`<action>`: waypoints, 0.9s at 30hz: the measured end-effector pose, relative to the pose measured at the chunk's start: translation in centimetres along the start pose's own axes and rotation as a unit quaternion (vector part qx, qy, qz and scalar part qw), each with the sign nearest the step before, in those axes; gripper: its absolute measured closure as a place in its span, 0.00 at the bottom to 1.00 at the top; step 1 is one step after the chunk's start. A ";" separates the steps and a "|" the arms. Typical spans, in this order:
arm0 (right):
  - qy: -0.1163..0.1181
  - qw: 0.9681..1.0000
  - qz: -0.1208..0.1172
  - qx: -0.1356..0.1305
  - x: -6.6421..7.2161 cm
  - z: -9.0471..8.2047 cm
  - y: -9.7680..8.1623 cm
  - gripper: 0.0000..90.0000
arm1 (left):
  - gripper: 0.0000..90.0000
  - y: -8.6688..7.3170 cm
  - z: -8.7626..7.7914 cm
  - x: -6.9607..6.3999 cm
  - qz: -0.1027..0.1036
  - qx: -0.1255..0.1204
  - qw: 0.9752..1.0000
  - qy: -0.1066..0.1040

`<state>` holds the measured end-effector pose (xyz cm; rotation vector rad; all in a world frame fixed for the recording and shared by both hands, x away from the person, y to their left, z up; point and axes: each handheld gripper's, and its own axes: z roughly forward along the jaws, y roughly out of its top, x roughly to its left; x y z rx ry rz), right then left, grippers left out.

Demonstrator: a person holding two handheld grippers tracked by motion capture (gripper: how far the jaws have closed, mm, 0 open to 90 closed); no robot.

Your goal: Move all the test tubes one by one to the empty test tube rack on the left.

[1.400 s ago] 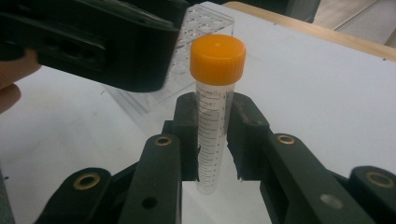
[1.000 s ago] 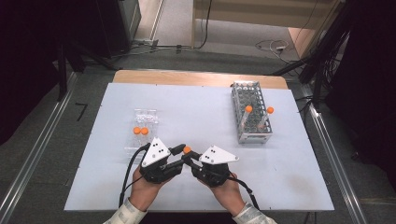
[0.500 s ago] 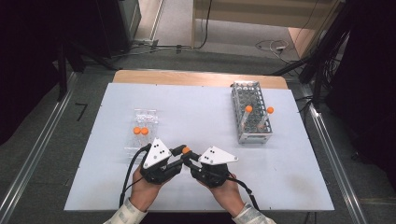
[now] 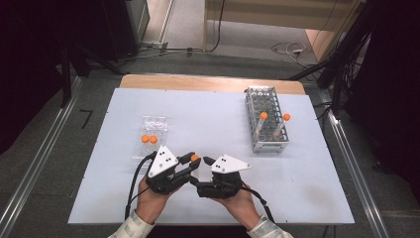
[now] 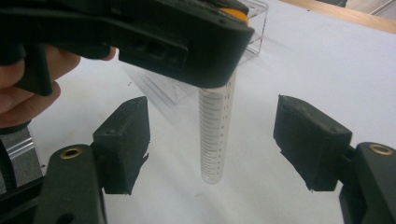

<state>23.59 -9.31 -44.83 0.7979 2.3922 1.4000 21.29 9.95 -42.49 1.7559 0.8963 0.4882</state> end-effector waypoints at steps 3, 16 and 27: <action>-0.001 1.000 0.001 0.001 0.0 0.0 0.0 0.27 | 0.78 0.1 -0.2 0.2 -0.002 0.000 1.000 0.001; -0.009 1.000 0.004 -0.001 -0.7 -0.4 -0.1 0.27 | 0.78 1.6 -4.0 4.2 -0.044 -0.025 0.998 0.043; -0.010 1.000 0.007 0.003 -0.8 -0.3 -0.2 0.27 | 0.78 1.8 -5.5 6.3 -0.062 -0.038 0.995 0.075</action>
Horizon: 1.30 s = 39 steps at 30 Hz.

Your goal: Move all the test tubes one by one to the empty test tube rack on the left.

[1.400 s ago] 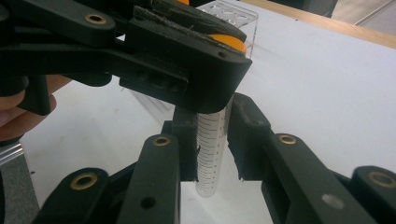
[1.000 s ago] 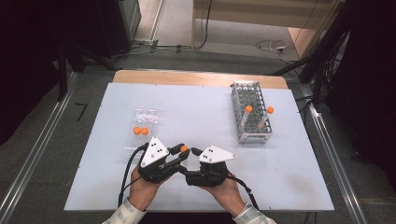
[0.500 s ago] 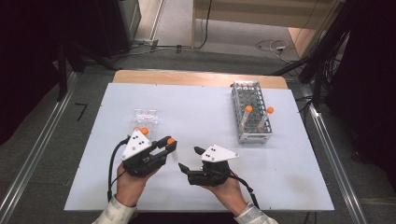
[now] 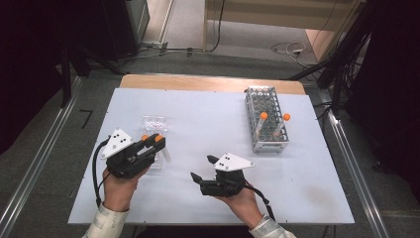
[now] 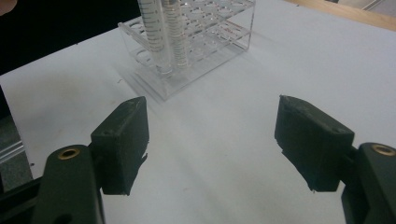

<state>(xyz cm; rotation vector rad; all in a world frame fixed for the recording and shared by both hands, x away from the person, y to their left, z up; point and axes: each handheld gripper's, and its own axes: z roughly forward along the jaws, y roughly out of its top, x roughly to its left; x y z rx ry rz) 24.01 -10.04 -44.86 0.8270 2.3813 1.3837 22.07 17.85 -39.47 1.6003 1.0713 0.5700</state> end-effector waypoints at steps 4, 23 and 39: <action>-0.001 1.000 0.002 0.000 0.0 0.0 0.0 0.27 | 0.78 0.1 -0.3 0.6 -0.006 -0.007 1.000 0.011; -0.002 1.000 0.000 0.002 -0.1 0.0 -0.1 0.28 | 0.78 0.2 -1.0 1.9 -0.005 -0.022 0.998 0.051; -0.002 1.000 -0.001 0.006 0.0 0.1 -0.2 0.28 | 0.77 -0.6 -0.2 1.9 0.017 -0.007 0.997 0.078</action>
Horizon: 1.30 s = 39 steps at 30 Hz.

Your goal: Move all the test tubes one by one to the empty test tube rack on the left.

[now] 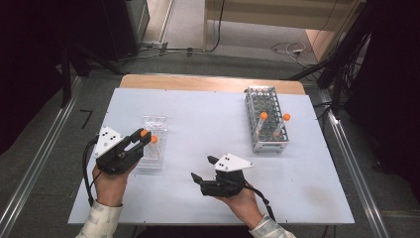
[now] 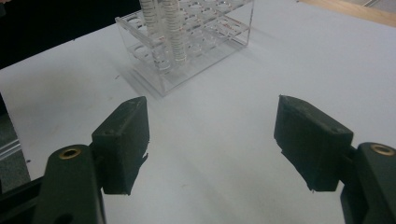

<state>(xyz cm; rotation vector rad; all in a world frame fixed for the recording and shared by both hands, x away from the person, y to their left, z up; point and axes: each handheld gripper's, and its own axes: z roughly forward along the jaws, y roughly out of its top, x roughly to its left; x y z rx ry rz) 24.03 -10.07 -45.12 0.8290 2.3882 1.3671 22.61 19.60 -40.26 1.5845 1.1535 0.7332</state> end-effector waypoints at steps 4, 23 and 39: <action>0.000 1.000 0.000 0.002 0.0 0.0 0.0 0.28 | 0.77 0.0 0.0 -0.2 0.008 0.001 1.000 0.001; 0.001 1.000 -0.002 0.004 0.0 0.1 -0.2 0.28 | 0.76 -0.7 0.7 -0.8 0.021 0.014 1.000 0.000; -0.002 1.000 0.000 0.003 -0.1 0.0 -0.1 0.28 | 0.66 -0.5 0.6 -1.0 0.013 0.006 1.000 -0.013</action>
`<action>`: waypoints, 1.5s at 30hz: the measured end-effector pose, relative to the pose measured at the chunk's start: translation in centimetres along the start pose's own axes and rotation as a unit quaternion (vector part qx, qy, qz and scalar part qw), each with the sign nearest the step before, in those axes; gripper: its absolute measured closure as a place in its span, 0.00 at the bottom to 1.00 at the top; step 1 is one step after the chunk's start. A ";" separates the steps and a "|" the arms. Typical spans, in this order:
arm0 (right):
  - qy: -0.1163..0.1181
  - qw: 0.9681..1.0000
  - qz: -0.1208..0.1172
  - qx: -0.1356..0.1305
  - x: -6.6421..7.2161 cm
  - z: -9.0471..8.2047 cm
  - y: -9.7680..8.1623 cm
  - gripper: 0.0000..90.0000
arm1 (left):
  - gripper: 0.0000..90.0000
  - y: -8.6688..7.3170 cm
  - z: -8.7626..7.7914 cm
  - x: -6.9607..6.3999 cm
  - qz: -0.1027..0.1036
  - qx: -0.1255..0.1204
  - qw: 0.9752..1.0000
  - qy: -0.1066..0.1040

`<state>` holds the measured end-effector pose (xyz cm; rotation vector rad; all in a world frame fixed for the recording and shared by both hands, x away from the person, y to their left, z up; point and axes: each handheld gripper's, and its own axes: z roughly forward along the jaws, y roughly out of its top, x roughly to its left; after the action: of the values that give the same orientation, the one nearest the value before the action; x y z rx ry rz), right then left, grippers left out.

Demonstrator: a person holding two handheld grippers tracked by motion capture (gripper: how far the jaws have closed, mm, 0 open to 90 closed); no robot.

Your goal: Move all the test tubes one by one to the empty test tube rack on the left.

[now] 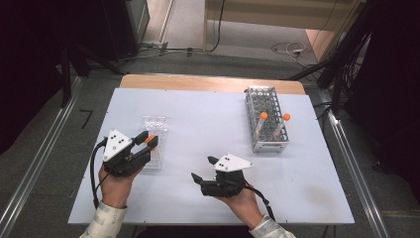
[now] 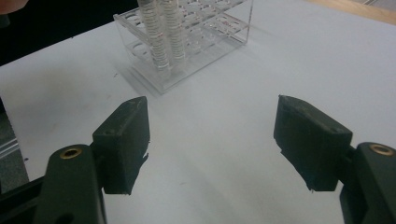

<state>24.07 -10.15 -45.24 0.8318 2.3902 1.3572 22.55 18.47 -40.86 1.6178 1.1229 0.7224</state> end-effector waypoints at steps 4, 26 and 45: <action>-0.007 1.000 0.003 -0.003 -0.4 -0.1 0.0 0.28 | 0.60 0.1 0.0 -0.1 -0.007 -0.002 1.000 -0.006; -0.130 0.988 0.073 -0.041 -8.2 -4.3 0.6 0.30 | 0.29 0.5 0.1 -0.6 -0.024 0.002 1.000 -0.007; -0.293 0.944 0.140 -0.052 -16.6 -8.6 -1.5 0.33 | 0.28 0.6 0.0 -0.6 -0.025 0.000 1.000 -0.003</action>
<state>32.58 -26.63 -42.76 1.3589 1.7750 1.1054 22.54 17.89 -40.32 1.5859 1.1541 0.6850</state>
